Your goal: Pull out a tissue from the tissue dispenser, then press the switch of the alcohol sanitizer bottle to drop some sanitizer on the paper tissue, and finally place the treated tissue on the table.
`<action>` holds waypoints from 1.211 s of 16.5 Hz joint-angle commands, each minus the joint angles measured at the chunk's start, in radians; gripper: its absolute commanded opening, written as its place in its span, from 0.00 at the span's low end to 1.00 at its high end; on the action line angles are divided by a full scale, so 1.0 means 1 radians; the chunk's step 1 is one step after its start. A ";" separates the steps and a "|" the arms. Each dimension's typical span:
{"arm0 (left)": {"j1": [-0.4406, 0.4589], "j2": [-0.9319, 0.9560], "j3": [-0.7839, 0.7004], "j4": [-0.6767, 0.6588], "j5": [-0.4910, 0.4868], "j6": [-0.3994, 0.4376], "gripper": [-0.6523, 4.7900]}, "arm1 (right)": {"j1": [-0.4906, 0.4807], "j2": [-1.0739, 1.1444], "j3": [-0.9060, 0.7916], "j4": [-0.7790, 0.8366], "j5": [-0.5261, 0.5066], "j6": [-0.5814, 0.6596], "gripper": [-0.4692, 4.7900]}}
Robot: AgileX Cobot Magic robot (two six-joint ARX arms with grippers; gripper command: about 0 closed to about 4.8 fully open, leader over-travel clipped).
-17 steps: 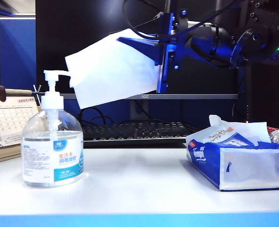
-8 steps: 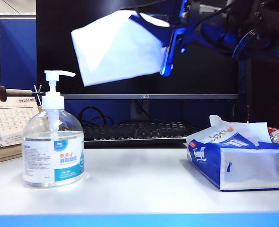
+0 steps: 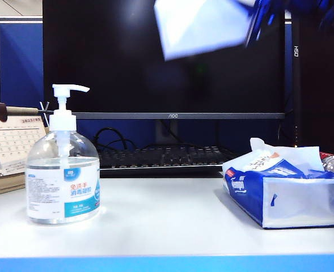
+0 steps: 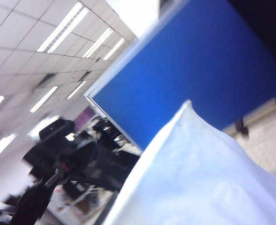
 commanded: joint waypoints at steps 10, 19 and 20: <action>-0.006 -0.287 -0.459 0.186 -0.099 -0.351 0.11 | 0.023 -0.094 -0.027 -0.695 0.101 -0.736 0.08; -0.157 -0.287 -0.657 0.222 -0.155 -0.334 0.11 | 0.241 -0.036 -0.038 -1.183 0.357 -1.230 0.08; -0.174 -0.287 -0.657 0.227 -0.154 -0.330 0.11 | 0.241 -0.009 -0.041 -1.170 0.361 -1.231 0.08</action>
